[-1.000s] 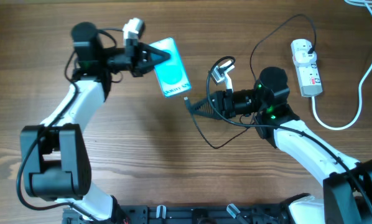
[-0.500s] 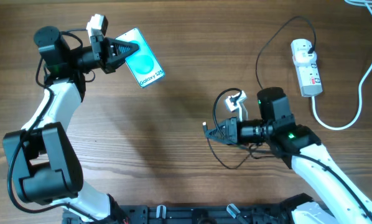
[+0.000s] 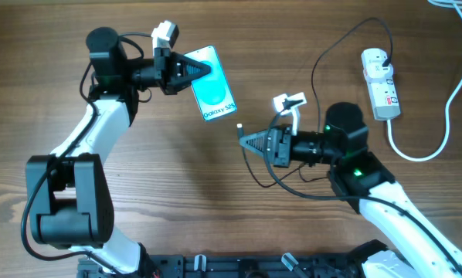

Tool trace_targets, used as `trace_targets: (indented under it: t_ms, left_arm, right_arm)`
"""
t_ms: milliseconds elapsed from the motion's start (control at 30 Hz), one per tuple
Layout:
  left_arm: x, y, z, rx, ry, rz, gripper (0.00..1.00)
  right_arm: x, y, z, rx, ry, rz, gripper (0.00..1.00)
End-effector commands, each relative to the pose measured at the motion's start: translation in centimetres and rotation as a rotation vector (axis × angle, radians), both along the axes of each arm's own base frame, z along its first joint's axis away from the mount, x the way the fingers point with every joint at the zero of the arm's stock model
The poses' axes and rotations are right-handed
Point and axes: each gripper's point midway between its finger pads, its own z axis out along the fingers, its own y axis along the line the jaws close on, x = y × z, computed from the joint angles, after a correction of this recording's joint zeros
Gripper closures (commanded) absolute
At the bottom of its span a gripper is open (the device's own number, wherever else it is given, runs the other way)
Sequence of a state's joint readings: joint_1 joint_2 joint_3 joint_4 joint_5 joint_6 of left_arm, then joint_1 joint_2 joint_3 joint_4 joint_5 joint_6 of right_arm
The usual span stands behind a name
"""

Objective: Plug charger to phone and switch on socket

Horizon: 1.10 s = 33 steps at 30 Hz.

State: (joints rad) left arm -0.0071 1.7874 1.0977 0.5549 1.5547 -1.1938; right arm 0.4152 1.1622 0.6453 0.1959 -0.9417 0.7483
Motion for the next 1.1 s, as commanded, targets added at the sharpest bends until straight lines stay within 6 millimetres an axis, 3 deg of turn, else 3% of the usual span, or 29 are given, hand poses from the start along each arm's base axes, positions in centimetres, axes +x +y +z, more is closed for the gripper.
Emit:
trace_targets:
  t_ms: [0,300,1067]
  left_arm:
    - [-0.7,-1.2,1.2,-0.001,-0.051,-0.035,0.96]
    - [-1.0,-1.7,1.2,-0.002,-0.076,-0.047,0.96]
    - [-1.5,-2.0,1.3,-0.005,-0.085,-0.074,0.96]
  right_arm:
    - [0.3,1.4,-0.9,0.012,0.076,0.028,0.96]
    - [0.3,2.1,0.0,0.056,0.061,0.049,0.95]
    - [-0.1,2.2,-0.1,0.062,0.121,0.064,0.95]
